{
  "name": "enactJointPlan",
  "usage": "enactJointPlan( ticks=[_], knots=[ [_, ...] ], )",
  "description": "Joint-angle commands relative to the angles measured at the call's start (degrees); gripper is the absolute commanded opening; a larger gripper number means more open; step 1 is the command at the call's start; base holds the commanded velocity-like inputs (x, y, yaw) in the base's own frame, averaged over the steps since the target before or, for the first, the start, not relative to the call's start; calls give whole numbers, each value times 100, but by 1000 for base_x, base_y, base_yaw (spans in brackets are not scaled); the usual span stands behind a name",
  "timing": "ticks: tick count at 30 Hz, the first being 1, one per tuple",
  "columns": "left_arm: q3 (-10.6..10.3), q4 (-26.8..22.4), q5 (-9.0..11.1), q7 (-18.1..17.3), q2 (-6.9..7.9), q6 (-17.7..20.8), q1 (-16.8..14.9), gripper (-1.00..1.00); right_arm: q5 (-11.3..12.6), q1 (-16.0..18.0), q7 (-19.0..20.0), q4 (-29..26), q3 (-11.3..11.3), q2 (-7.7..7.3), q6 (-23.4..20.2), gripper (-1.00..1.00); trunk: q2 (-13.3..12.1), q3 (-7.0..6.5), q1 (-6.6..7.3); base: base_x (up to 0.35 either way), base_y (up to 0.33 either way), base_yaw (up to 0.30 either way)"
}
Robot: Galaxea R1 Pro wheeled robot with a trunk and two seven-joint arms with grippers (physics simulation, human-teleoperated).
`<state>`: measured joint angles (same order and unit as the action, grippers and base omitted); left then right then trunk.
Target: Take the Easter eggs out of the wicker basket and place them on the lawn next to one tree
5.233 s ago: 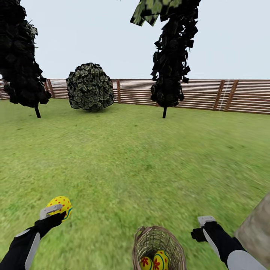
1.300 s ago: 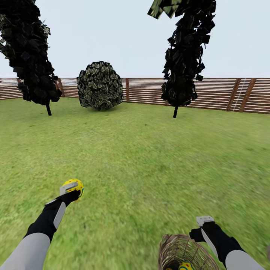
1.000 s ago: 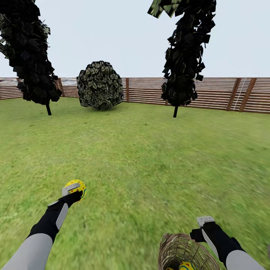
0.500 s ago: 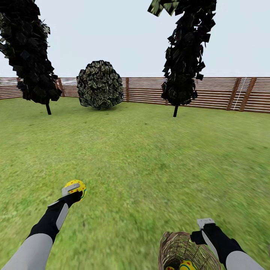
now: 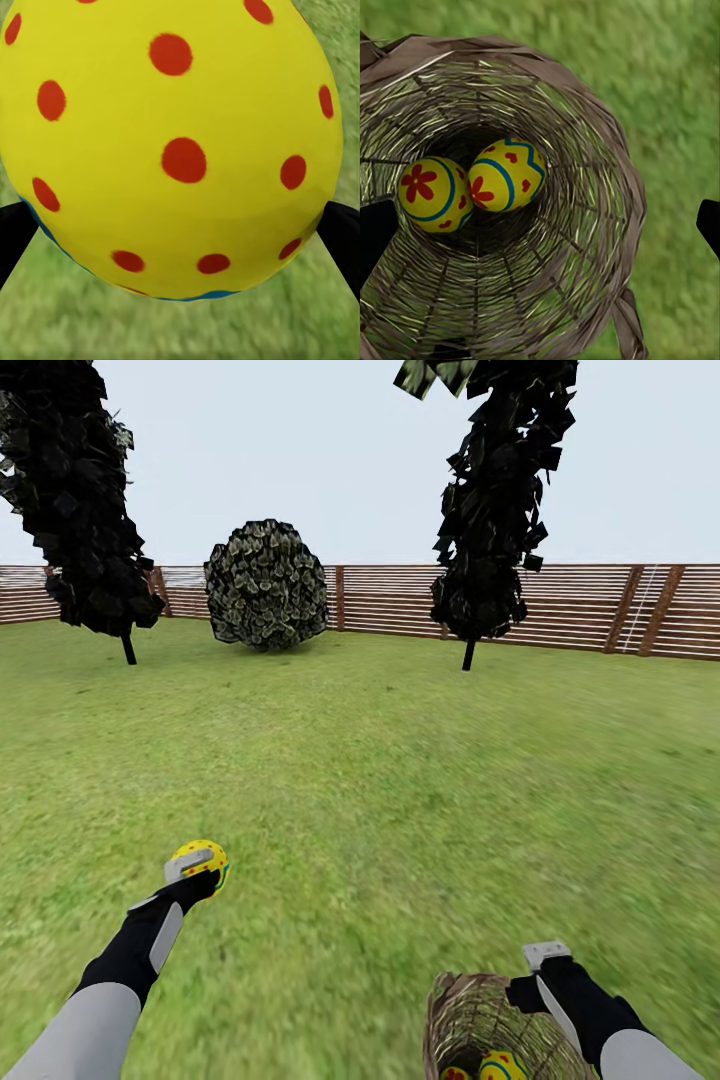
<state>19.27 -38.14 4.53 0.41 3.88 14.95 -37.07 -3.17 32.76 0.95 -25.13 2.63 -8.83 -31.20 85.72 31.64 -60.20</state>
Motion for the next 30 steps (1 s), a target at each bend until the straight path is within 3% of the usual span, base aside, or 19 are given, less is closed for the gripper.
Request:
enactJointPlan(
  ticks=[1, 9, 30],
  knots=[
    [6, -10, 48, 3, -6, 34, -2, -100, -34, 2, 10, -12, 27, -3, -38, 100, 45, 24, -22, 0, 0, 0],
    [5, -14, 48, 10, -96, 25, -2, -100, -43, 1, 10, 272, 34, 38, -10, 100, 366, 168, -198, 0, 0, 0],
    [-11, -10, 39, 12, -169, 25, -2, -100, -43, 0, 10, 288, 30, 47, 9, 100, 1208, 545, -659, 0, 0, 0]
  ],
)
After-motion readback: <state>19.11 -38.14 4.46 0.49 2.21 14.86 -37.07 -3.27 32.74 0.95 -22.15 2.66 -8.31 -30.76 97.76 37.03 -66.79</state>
